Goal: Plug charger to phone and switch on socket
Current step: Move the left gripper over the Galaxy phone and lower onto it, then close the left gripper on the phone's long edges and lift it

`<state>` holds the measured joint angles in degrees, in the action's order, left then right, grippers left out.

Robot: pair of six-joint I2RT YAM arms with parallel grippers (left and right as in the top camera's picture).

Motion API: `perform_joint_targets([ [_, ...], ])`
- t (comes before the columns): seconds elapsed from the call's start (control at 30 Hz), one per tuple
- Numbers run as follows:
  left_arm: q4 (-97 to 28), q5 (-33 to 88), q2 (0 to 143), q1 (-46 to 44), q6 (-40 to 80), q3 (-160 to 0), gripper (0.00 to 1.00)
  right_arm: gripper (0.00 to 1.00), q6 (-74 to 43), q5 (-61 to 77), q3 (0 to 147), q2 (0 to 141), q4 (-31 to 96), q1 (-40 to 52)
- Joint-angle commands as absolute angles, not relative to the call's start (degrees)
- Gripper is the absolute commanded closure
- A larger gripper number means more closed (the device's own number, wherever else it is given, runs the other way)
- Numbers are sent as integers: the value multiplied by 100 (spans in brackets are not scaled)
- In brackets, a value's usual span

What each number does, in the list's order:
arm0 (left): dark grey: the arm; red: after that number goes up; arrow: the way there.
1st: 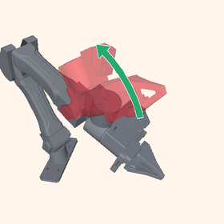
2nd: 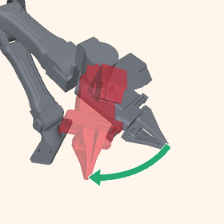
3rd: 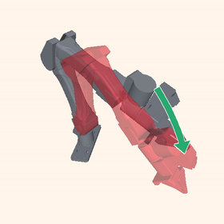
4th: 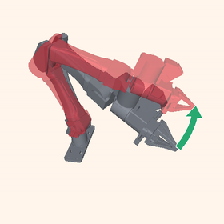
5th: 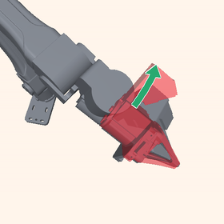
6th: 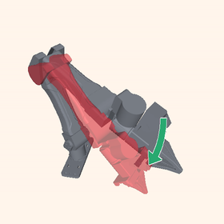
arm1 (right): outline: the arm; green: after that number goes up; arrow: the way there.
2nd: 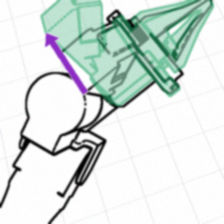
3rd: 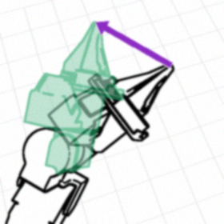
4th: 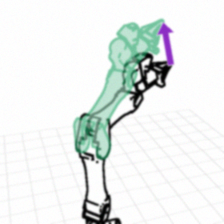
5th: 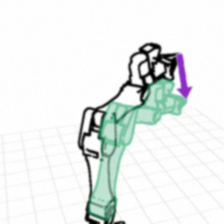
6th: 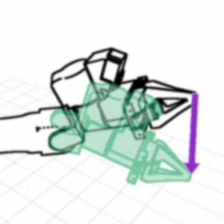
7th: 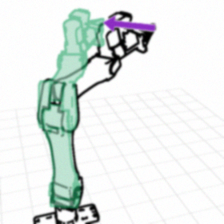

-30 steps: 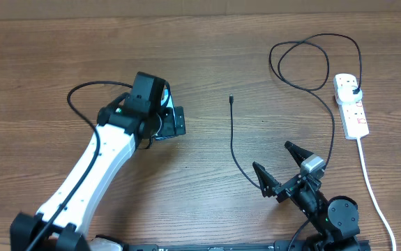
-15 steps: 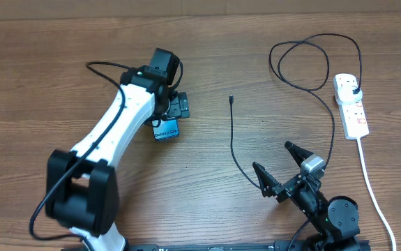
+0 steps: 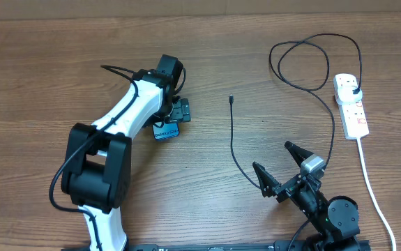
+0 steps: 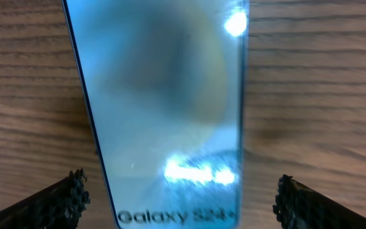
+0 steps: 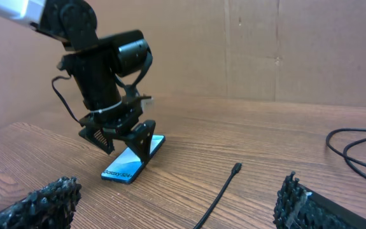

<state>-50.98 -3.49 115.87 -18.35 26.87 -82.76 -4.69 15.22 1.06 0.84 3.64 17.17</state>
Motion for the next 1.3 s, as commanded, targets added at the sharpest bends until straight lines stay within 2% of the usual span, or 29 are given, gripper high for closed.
perform_joint_targets([
  [0.0,-5061,-401,11797,-1702,2571,-8414,0,0,-469,1553,45,16,325,1675],
  [1.0,-4884,-150,12219,-1658,2655,-8405,0,0,-469,1553,45,16,325,1675],
  [1.1,-4890,-145,12219,-1658,2709,-8405,2,0,-469,1555,45,16,325,1675],
  [1.2,-4880,-145,12219,-1658,2755,-8405,11,0,-469,1553,45,16,325,1675],
  [1.27,-4880,-141,12219,-1656,2794,-8405,12,0,-469,1553,45,16,325,1675],
])
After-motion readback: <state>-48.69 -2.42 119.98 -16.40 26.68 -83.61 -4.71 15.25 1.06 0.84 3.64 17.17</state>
